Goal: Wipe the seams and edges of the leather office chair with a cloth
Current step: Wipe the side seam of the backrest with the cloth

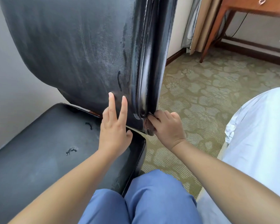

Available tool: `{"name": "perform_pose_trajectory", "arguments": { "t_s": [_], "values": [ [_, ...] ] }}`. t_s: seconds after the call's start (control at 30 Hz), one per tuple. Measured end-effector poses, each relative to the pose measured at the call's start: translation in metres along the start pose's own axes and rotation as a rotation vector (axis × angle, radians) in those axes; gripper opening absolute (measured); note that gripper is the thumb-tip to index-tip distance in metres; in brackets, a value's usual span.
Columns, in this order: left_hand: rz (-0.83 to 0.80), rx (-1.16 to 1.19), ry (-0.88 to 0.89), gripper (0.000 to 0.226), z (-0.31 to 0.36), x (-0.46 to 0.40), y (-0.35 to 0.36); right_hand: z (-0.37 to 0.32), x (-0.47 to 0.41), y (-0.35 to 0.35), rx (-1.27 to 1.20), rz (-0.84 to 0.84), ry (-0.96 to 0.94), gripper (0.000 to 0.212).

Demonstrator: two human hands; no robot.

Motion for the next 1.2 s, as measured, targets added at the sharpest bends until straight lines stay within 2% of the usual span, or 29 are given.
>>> {"name": "perform_pose_trajectory", "arguments": {
  "t_s": [0.13, 0.37, 0.6, 0.73, 0.8, 0.93, 1.07, 1.2],
  "values": [
    [-0.122, 0.088, 0.017, 0.111, 0.002, 0.007, -0.005, -0.008, -0.005, -0.033, -0.071, 0.012, -0.015, 0.025],
    [-0.235, 0.081, 0.065, 0.104, -0.005, 0.018, -0.025, -0.053, -0.030, -0.080, 0.004, 0.146, -0.221, 0.014],
    [-0.291, 0.082, 0.091, 0.100, -0.010, 0.025, -0.018, -0.077, -0.010, -0.049, 0.245, 0.168, -0.428, 0.018],
    [-0.297, 0.091, 0.093, 0.100, -0.009, 0.026, -0.016, -0.071, 0.003, -0.021, 0.343, 0.109, -0.514, 0.015],
    [-0.296, 0.103, 0.083, 0.099, -0.009, 0.028, -0.014, -0.065, 0.009, -0.014, 0.356, 0.065, -0.514, 0.015],
    [-0.312, 0.115, 0.054, 0.100, -0.007, 0.030, -0.009, -0.056, 0.005, -0.049, 0.207, 0.116, -0.428, 0.038],
    [-0.307, 0.139, 0.023, 0.102, -0.004, 0.031, -0.007, -0.046, -0.002, -0.068, 0.136, 0.132, -0.383, 0.030],
    [-0.302, 0.155, 0.005, 0.103, -0.003, 0.033, -0.005, -0.046, 0.004, -0.050, 0.190, 0.053, -0.399, 0.023]
  ]
}}
Point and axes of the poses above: each hand's wrist, its own x-axis away from the middle knuckle, its own y-axis out of the palm, z = x × y, the point moved 10 cm from there along -x, towards the middle knuckle, and after that the axes turned 15 degrees about -z, right-handed, at the moved point
